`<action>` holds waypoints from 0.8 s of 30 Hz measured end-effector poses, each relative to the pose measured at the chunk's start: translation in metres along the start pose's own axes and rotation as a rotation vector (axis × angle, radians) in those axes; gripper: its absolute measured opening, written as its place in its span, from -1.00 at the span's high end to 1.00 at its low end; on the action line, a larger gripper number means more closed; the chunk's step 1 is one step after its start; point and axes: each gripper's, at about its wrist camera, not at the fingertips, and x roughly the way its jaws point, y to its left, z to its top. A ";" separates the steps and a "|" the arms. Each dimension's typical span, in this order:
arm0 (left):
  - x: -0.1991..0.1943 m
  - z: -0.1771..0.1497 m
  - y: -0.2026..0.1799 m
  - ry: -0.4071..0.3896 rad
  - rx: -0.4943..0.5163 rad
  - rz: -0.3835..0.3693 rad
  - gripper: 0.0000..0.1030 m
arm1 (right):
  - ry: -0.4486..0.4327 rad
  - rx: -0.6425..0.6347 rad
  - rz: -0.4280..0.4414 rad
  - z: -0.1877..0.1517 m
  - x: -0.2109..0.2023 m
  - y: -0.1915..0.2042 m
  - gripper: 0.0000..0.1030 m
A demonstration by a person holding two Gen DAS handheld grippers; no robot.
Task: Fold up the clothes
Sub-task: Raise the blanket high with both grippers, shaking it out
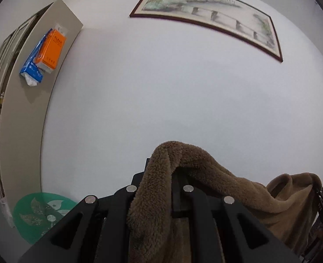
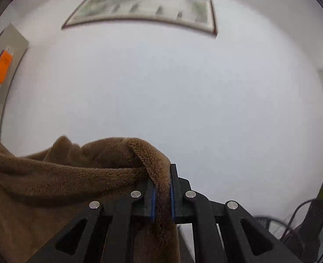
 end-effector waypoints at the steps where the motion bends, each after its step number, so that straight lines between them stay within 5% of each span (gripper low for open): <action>1: -0.011 0.010 -0.003 -0.038 0.008 -0.006 0.77 | -0.053 -0.003 -0.028 0.014 -0.015 -0.005 0.81; 9: -0.090 0.079 -0.011 -0.275 0.010 -0.089 0.76 | -0.368 -0.002 -0.195 0.086 -0.102 -0.026 0.81; 15: -0.129 0.116 -0.014 -0.430 0.046 -0.073 0.70 | -0.525 -0.034 -0.277 0.123 -0.134 -0.019 0.81; 24: -0.146 0.129 -0.017 -0.474 0.080 -0.092 0.69 | -0.603 -0.076 -0.339 0.140 -0.162 -0.019 0.81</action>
